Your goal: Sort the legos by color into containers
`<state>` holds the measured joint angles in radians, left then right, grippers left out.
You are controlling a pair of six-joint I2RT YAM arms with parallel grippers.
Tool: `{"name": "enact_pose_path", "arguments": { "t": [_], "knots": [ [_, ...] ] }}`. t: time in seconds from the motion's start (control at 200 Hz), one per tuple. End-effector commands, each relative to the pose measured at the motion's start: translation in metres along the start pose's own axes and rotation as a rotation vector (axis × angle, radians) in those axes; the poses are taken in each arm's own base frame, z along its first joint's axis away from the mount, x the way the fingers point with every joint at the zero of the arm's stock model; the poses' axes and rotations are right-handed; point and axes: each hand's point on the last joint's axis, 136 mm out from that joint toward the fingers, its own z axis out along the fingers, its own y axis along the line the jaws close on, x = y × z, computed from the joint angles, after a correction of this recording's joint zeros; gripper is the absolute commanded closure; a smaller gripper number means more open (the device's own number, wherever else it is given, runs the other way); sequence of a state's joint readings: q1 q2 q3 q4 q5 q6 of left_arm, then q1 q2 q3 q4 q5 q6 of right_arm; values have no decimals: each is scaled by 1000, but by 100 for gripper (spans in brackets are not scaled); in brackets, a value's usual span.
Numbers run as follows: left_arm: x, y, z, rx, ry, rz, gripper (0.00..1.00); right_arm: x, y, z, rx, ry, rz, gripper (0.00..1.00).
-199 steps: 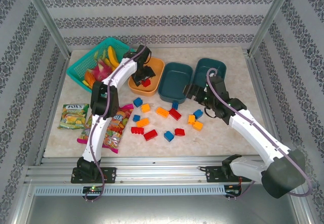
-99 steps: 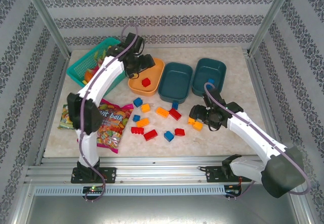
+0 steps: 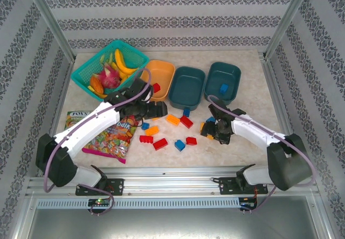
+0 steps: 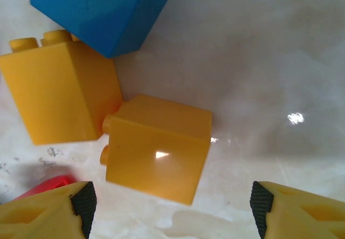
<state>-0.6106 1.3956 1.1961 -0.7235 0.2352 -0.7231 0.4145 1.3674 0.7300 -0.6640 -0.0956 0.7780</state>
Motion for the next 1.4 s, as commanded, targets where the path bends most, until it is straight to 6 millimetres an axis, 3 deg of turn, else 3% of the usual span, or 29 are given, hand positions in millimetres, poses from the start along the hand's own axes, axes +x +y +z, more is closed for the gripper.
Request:
{"name": "enact_pose_path", "arguments": {
  "t": [0.0, 0.365, 0.53, 0.704, 0.884, 0.989, 1.139, 1.254, 1.399],
  "knots": [
    [3, -16, -10, 73, -57, 10, 16, -9, 9, 6, -16, -3, -15, 24],
    [20, -17, -13, 78, -64, 22, 16, -26, 5, 20, 21, -17, -13, 33],
    [22, -19, -13, 79, -62, 25, 17, -25, 2, 20, 38, -7, -30, 48],
    [23, -25, -11, 102, -59, 35, 17, -18, -7, 6, 44, -40, -44, 62],
    [18, -48, -19, 188, -79, 44, 17, -8, -4, -28, 31, -96, -104, 66],
    [2, -62, -33, 218, -131, 34, 16, -11, 16, -57, -12, -159, -166, 66],
    [-29, -76, -49, 224, -203, 8, 11, -38, 70, -92, -99, -243, -255, 66],
    [-57, -72, -49, 212, -234, -49, 10, -70, 114, -92, -126, -246, -288, 66],
    [-89, -51, -39, 152, -247, -136, 10, -116, 151, -67, -103, -214, -283, 66]
  ]
}}
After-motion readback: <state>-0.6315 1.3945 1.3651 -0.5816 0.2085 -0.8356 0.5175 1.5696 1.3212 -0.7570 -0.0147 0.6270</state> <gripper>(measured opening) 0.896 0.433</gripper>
